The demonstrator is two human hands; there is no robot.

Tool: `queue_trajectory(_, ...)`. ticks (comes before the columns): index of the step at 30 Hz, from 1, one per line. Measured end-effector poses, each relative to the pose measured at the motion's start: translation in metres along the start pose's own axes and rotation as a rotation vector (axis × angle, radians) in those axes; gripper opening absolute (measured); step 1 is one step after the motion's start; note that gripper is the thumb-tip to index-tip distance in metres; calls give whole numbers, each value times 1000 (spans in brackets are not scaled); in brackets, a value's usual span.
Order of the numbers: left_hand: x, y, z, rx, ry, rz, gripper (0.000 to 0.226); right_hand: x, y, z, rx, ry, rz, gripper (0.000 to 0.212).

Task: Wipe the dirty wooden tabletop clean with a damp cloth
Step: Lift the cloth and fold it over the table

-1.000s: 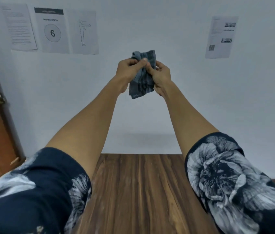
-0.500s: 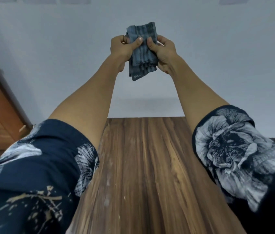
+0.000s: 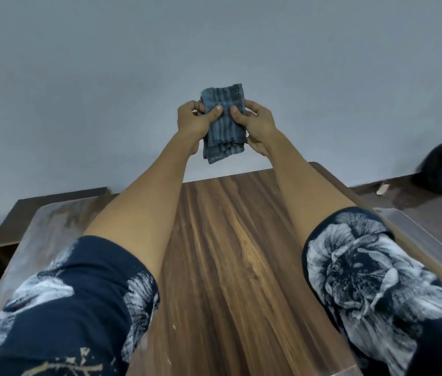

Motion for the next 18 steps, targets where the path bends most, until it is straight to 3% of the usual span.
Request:
queue_trajectory(9, 48, -146, -9, 211, 54, 52, 28, 9, 146, -65, -245, 7, 0, 43)
queue_trajectory(18, 89, -341, -54, 369, 90, 26, 28, 47, 322, -166, -472, 33, -16, 40)
Point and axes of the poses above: each hand's wrist, its own z-axis towards the middle knuckle, its own y-axis out of the back of the hand, x = y × z, the point moved 10 cm from there along z, towards the middle knuckle, and after that the axes turned 8 degrees about x, right-handed, at the moved point
